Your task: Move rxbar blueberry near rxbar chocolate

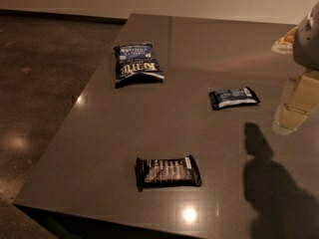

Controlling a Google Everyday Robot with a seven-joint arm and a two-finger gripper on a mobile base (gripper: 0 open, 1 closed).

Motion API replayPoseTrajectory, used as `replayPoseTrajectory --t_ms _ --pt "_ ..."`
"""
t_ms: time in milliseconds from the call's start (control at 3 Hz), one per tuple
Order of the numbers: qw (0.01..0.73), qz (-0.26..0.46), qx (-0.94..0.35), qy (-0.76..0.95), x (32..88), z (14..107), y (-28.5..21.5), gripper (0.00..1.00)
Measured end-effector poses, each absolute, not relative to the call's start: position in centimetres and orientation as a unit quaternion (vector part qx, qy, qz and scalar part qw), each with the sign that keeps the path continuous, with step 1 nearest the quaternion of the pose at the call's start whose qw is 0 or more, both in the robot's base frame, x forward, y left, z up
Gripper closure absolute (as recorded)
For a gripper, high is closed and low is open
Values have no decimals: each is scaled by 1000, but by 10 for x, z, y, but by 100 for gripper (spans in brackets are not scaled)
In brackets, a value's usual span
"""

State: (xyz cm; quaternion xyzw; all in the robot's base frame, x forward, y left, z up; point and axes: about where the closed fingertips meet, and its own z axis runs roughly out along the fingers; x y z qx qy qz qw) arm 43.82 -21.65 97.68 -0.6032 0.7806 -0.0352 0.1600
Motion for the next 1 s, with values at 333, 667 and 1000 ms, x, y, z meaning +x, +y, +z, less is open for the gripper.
replayPoseTrajectory --t_ms 333,667,1000 --pt "160 -35 -603 781 438 977 -216 0" --pt "165 -29 -603 780 454 975 -212 0" --pt "169 -16 -600 781 493 963 -209 0"
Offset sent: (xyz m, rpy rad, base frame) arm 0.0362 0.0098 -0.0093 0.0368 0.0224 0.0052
